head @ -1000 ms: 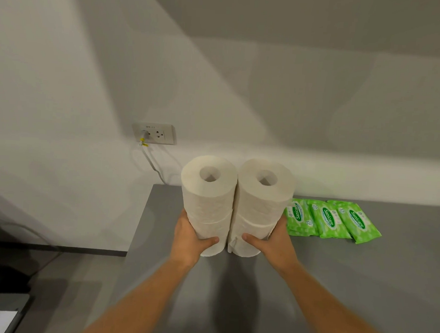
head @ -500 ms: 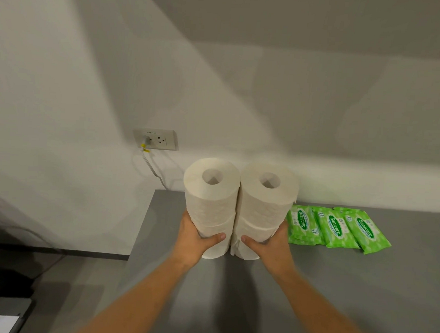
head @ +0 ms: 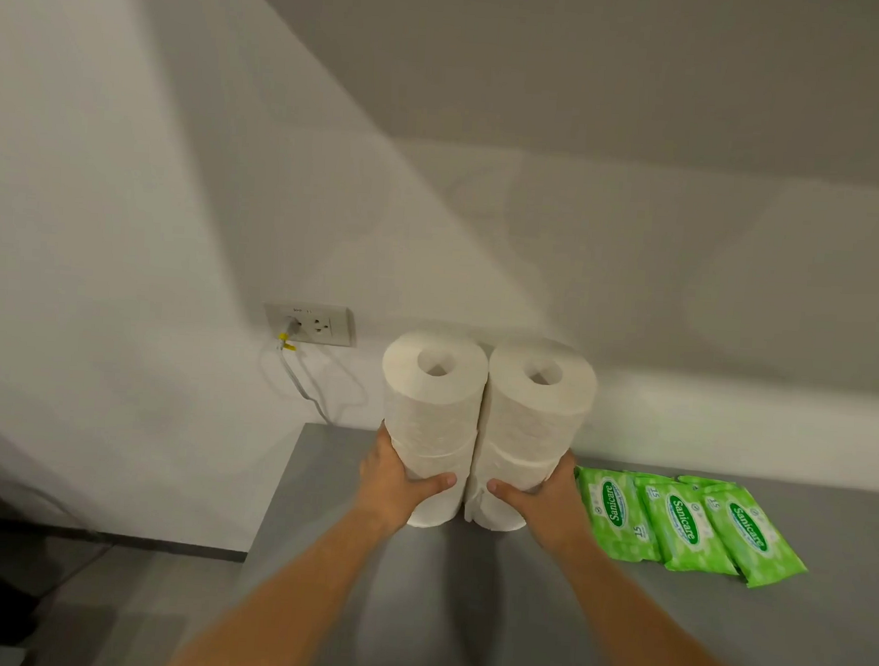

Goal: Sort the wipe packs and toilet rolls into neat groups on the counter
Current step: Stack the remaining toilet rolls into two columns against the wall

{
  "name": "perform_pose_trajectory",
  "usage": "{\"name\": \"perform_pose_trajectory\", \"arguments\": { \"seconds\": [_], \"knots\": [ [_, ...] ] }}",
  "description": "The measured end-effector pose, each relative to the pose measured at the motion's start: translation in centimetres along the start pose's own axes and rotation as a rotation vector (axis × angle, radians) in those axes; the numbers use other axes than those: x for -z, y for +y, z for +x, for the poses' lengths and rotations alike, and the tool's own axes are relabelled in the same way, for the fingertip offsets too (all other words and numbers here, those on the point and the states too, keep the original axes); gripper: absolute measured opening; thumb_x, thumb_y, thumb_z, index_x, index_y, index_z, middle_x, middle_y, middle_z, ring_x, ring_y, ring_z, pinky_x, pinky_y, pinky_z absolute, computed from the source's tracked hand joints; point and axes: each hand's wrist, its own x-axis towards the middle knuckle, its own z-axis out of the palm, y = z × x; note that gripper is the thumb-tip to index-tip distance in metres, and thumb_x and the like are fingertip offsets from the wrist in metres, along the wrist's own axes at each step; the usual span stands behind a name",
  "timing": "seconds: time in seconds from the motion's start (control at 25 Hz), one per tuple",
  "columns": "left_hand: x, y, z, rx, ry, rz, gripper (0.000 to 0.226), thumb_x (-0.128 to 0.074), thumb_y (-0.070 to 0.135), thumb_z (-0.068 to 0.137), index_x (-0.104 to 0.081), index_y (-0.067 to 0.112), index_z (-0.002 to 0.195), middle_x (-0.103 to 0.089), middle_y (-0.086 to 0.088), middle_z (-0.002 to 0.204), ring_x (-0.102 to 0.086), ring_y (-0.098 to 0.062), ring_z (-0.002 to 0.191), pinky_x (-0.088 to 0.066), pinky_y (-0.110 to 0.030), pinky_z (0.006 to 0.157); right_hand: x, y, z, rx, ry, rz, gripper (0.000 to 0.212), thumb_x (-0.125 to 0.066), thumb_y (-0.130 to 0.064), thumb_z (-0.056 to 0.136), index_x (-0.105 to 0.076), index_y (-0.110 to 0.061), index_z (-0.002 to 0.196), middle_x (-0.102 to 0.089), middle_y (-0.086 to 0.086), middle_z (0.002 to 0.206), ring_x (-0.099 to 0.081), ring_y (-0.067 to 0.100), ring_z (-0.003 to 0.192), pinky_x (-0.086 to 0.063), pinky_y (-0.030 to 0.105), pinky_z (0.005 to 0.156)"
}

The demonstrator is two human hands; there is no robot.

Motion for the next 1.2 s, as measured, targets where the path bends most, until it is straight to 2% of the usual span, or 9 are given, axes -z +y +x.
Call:
{"name": "perform_pose_trajectory", "arguments": {
  "seconds": [0.12,0.24,0.4,0.52,0.64,0.76,0.88,1.12,1.2],
  "knots": [
    [0.0,0.8,1.6,0.128,-0.019,0.127,0.124,-0.093,0.058,0.053,-0.027,0.021,0.152,-0.044,-0.005,0.149,-0.041,-0.031,0.14,-0.041,-0.052,0.114,0.0,-0.9,1.1,-0.022,0.01,-0.027,0.112,-0.097,-0.037,0.05,-0.031,-0.024,0.14,-0.048,-0.002,0.139,-0.05,0.021,0.128,-0.047,0.043,0.105],
    [0.1,1.3,2.7,0.182,-0.042,0.143,0.121,-0.094,0.054,0.054,-0.03,0.016,0.149,-0.044,-0.007,0.146,-0.046,-0.03,0.136,-0.045,-0.046,0.111,0.0,-1.3,1.9,-0.038,-0.009,-0.019,0.114,-0.097,-0.033,0.052,-0.027,-0.023,0.142,-0.047,-0.001,0.141,-0.049,0.022,0.128,-0.046,0.042,0.106],
    [0.4,1.7,3.7,0.167,-0.071,-0.005,0.108,-0.098,0.037,0.058,-0.038,0.016,0.145,-0.054,-0.004,0.143,-0.052,-0.029,0.133,-0.047,-0.049,0.111,-0.2,-2.0,2.8,-0.056,-0.074,-0.002,0.114,-0.097,-0.028,0.056,-0.025,-0.022,0.144,-0.045,-0.003,0.14,-0.047,0.022,0.13,-0.045,0.041,0.107],
    [1.3,1.7,4.1,0.156,-0.153,-0.112,0.106,-0.098,0.022,0.063,-0.035,0.014,0.148,-0.054,-0.005,0.145,-0.051,-0.03,0.136,-0.044,-0.052,0.114,1.2,-2.1,3.3,-0.081,-0.219,0.02,0.112,-0.096,-0.038,0.056,-0.027,-0.028,0.143,-0.046,-0.008,0.139,-0.049,0.019,0.127,-0.046,0.038,0.104],
    [2.1,1.3,3.7,0.142,-0.197,-0.129,0.111,-0.097,0.021,0.064,-0.027,0.017,0.151,-0.05,-0.002,0.146,-0.049,-0.026,0.135,-0.041,-0.049,0.116,2.7,-1.4,2.9,-0.111,-0.244,0.027,0.107,-0.093,-0.043,0.059,-0.031,-0.031,0.145,-0.047,-0.009,0.143,-0.05,0.015,0.124,-0.045,0.036,0.101],
    [1.6,1.2,3.3,0.117,-0.173,-0.105,0.101,-0.092,0.025,0.072,-0.029,0.017,0.151,-0.05,0.0,0.147,-0.048,-0.024,0.136,-0.042,-0.042,0.114,2.6,-1.2,2.6,-0.127,-0.199,0.011,0.096,-0.087,-0.035,0.072,-0.031,-0.028,0.149,-0.049,-0.005,0.147,-0.054,0.02,0.126,-0.046,0.041,0.104],
    [1.0,1.8,3.5,0.122,-0.129,-0.092,0.094,-0.089,0.027,0.076,-0.031,0.015,0.15,-0.051,-0.001,0.148,-0.049,-0.027,0.136,-0.043,-0.039,0.111,2.2,-1.9,2.9,-0.125,-0.188,-0.042,0.093,-0.084,-0.037,0.076,-0.029,-0.027,0.15,-0.048,-0.004,0.148,-0.051,0.025,0.132,-0.043,0.047,0.109],
    [1.8,1.5,3.7,0.027,-0.14,-0.152,0.111,-0.098,0.025,0.062,-0.032,0.022,0.15,-0.054,0.002,0.144,-0.052,-0.022,0.132,-0.045,-0.044,0.111,2.8,-2.0,2.8,-0.207,-0.231,0.064,0.106,-0.087,-0.057,0.061,-0.023,-0.051,0.145,-0.034,-0.013,0.155,-0.041,0.021,0.139,-0.037,0.052,0.114],
    [1.6,1.6,3.7,-0.006,-0.126,-0.179,0.112,-0.1,0.027,0.059,-0.033,0.024,0.149,-0.055,0.005,0.142,-0.054,-0.02,0.13,-0.047,-0.044,0.109,2.6,-2.3,2.9,-0.209,-0.266,0.126,0.109,-0.091,-0.06,0.054,-0.025,-0.057,0.14,-0.039,-0.018,0.148,-0.044,0.018,0.135,-0.04,0.053,0.112]
  ]
}}
